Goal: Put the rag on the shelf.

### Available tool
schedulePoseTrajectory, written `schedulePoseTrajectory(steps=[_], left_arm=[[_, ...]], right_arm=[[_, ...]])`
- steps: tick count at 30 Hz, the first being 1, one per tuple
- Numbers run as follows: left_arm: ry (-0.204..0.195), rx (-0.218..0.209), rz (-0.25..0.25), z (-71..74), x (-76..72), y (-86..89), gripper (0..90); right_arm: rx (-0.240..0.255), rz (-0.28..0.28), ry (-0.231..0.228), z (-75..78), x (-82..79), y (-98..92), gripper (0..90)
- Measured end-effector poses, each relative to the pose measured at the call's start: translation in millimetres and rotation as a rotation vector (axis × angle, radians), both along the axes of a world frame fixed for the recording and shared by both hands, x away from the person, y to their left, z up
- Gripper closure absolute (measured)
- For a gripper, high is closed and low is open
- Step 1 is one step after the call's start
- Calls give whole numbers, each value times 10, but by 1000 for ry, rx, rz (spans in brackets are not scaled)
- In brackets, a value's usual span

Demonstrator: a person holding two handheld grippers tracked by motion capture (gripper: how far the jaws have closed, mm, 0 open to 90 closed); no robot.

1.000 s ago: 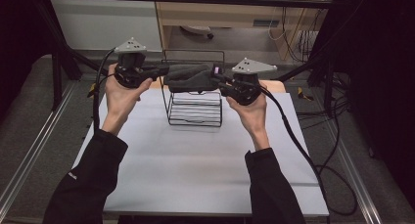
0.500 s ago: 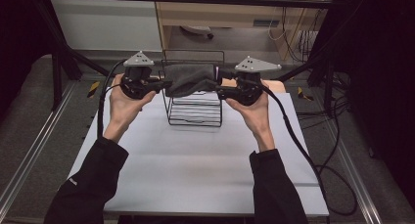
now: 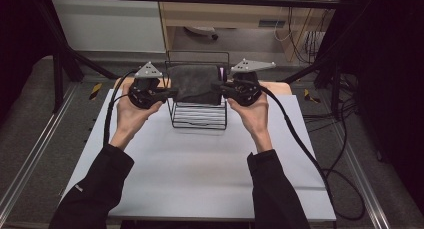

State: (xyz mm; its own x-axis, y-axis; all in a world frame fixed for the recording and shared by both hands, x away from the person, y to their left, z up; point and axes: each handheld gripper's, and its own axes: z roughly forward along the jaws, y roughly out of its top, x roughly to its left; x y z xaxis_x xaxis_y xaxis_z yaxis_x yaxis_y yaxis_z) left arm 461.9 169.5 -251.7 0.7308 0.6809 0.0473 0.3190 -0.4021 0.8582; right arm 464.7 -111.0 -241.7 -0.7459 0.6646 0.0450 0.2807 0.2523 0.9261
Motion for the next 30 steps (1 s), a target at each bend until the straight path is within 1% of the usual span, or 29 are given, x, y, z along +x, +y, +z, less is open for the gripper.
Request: schedulePoseTrajectory(steps=[2,5,7,10,15,19,22,24,27,29,30], left_arm=[[2,0,5,-37,17,-11,900],[0,4,18,-96,52,-38,900],[1,1,26,-135,82,-51,900],[-1,-5,36,-182,124,-59,900],[5,-26,42,-213,156,-50,900],[0,-35,32,-176,98,-14,889],[-2,-53,27,-120,38,29,856],[-2,-67,24,-81,3,57,828],[5,-71,31,-31,-41,84,763],[7,-75,33,-1,-68,105,718],[1,-76,34,12,-85,117,701]], right_arm=[[5,-11,20,-54,35,-9,900],[-2,-23,30,-138,79,-11,900],[-10,-35,30,-197,113,-10,900],[0,-51,31,-269,160,-17,900],[0,-55,22,-315,186,-14,890],[6,-39,3,-274,127,-28,859],[26,-24,-23,-202,44,-61,821],[36,-16,-25,-147,-8,-93,786],[30,-18,-44,-62,-81,-130,730],[38,-17,-46,-12,-120,-155,705],[43,-14,-47,10,-134,-171,689]])
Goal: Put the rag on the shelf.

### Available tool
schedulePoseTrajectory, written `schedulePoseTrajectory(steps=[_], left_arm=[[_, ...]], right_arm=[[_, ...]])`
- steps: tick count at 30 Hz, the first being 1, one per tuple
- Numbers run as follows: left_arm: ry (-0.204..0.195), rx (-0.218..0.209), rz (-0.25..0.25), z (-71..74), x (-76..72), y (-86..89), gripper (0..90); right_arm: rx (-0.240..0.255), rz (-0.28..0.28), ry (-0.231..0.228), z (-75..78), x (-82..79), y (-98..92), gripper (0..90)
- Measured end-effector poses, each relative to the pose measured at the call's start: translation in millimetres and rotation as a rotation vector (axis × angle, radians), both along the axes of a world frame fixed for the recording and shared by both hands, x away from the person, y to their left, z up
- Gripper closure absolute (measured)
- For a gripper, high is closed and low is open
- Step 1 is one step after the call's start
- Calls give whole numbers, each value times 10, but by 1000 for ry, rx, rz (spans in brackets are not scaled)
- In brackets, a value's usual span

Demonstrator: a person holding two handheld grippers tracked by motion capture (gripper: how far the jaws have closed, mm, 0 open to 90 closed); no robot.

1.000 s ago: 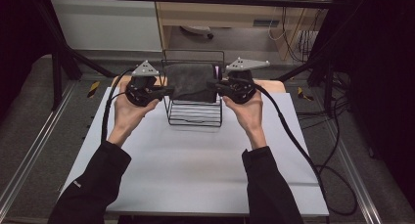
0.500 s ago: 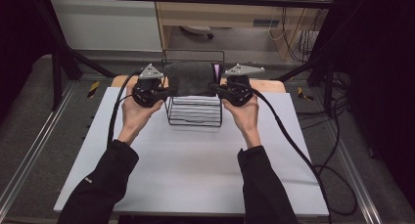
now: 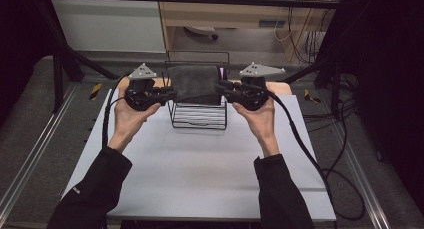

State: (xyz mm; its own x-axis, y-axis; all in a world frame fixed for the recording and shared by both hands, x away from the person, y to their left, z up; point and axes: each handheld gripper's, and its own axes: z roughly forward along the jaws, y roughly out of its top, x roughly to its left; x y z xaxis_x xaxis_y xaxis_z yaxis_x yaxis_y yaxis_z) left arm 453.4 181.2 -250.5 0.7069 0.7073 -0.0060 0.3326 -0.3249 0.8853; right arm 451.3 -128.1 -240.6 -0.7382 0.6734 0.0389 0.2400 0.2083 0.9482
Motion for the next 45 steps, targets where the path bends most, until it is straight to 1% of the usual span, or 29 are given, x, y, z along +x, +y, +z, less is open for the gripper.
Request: schedulePoseTrajectory(steps=[1,3,5,7,8,9,10,12,16,17,19,22,24,26,28,30,32,35,37,39,42,45], left_arm=[[-2,0,-2,11,-16,12,676],[8,-4,-13,24,-45,37,622],[9,9,-6,26,-77,63,562],[9,20,-6,9,-109,98,500],[6,22,-4,-6,-131,122,473],[6,28,-5,-25,-152,148,446],[9,33,-7,-47,-175,175,413],[15,38,-8,-97,-215,229,358],[34,53,5,-198,-278,322,217],[33,54,7,-224,-301,345,191],[28,57,5,-281,-352,396,158],[35,57,13,-382,-433,463,98],[33,56,22,-460,-486,500,72],[44,55,24,-543,-530,531,59],[50,55,23,-632,-579,562,51],[59,53,18,-731,-628,588,51],[72,49,24,-830,-672,613,51],[79,40,31,-977,-726,644,52],[85,39,32,-1071,-750,653,59],[90,34,30,-1158,-768,659,68],[91,38,25,-1274,-794,664,70],[100,53,22,-1384,-816,679,72]], right_arm=[[2,-1,-2,21,-15,-18,666],[3,-12,-1,58,-46,-52,616],[-3,-19,-2,88,-70,-89,563],[-5,-21,10,111,-100,-121,512],[-10,-23,6,121,-120,-140,485],[-13,-25,2,127,-140,-160,438],[-17,-25,8,130,-158,-179,395],[-25,-22,25,125,-190,-218,346],[-48,-27,42,90,-247,-287,244],[-55,-28,45,77,-258,-303,215],[-59,-38,48,48,-293,-338,157],[-59,-39,51,-10,-346,-390,96],[-66,-46,52,-58,-383,-419,75],[-72,-53,52,-120,-421,-449,64],[-63,-53,62,-180,-446,-477,55],[-62,-60,84,-257,-469,-521,42],[-60,-67,95,-355,-492,-566,31],[-37,-58,133,-548,-526,-626,20],[-34,-65,151,-690,-557,-660,18],[-35,-44,168,-835,-582,-696,8],[-42,-21,191,-1027,-615,-751,7],[-27,-14,206,-1204,-652,-820,8]])
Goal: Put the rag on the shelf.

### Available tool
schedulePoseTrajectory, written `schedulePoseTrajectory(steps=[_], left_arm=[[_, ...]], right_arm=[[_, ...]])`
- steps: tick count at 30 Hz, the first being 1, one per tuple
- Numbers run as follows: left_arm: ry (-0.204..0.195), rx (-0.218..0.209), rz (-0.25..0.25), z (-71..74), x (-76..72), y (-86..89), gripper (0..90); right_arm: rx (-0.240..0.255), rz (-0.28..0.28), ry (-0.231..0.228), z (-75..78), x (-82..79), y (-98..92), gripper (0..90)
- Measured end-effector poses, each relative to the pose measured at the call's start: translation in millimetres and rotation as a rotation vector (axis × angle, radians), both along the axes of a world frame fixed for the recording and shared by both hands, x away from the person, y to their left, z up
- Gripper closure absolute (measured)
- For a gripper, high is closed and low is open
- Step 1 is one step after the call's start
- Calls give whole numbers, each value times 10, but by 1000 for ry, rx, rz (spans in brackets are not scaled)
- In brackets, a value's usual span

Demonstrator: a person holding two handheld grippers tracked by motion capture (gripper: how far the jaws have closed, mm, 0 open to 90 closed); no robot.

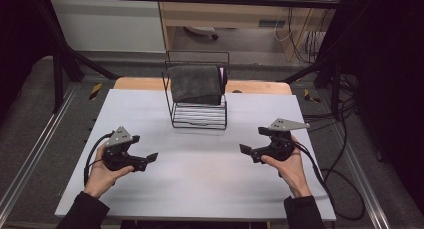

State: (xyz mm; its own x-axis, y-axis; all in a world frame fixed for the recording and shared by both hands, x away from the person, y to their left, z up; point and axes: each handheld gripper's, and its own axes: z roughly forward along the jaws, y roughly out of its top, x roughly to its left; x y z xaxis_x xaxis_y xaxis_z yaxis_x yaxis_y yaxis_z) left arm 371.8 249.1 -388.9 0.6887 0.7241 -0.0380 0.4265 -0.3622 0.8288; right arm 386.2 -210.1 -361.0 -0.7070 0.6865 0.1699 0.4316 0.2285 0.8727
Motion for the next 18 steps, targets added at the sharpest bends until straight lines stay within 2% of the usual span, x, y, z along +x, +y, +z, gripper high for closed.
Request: schedulePoseTrajectory(steps=[3,10,15,18], left_arm=[[3,-1,-4,-103,-30,13,74],[26,28,-16,-308,-79,45,74],[36,41,-22,-435,-116,92,74],[37,55,-22,-493,-123,115,73]], right_arm=[[-2,9,14,-144,-30,-58,8],[5,24,52,-462,-112,-164,8],[-51,24,65,-674,-168,-240,8],[-58,20,94,-786,-199,-295,8]])
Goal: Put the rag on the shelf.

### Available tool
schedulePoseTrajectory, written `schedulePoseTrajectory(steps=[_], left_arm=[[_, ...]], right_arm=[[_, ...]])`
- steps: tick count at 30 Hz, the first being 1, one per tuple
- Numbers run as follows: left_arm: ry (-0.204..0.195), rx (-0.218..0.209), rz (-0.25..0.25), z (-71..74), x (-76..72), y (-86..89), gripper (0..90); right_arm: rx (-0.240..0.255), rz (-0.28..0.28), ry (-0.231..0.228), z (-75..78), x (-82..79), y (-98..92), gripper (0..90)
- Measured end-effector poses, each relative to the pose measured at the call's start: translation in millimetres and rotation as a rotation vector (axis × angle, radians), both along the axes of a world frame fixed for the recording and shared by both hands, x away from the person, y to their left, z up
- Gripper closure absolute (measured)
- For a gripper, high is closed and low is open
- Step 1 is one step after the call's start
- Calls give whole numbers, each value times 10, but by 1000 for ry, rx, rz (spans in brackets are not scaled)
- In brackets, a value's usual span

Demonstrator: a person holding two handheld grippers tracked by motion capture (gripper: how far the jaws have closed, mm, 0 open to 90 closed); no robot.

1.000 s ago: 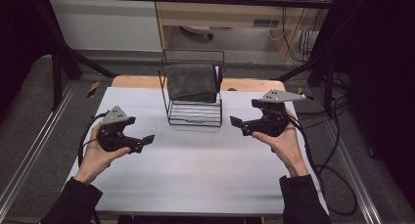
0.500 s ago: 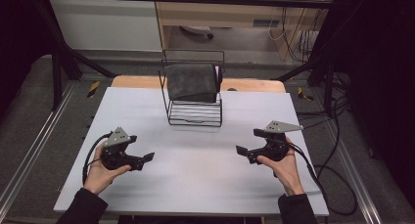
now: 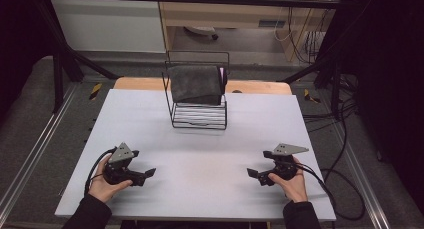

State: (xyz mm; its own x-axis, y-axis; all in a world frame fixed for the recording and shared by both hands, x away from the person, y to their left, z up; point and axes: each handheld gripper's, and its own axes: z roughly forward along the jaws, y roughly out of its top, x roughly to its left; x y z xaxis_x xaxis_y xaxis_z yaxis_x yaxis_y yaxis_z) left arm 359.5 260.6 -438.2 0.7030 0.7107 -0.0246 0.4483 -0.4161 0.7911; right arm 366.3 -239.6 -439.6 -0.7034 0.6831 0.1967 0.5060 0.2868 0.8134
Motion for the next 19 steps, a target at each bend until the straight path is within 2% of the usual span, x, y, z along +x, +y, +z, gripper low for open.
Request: schedulePoseTrajectory(steps=[3,8,13,19], left_arm=[[9,2,2,-40,-6,25,73],[23,11,1,-92,-25,61,73],[30,9,-2,-107,-48,75,72],[32,12,-10,-124,-58,77,72]], right_arm=[[-3,-2,11,-71,-26,-58,8],[-34,-1,17,-136,-90,-145,9],[-27,-19,17,-140,-108,-201,9],[-50,-17,22,-154,-111,-205,9]])
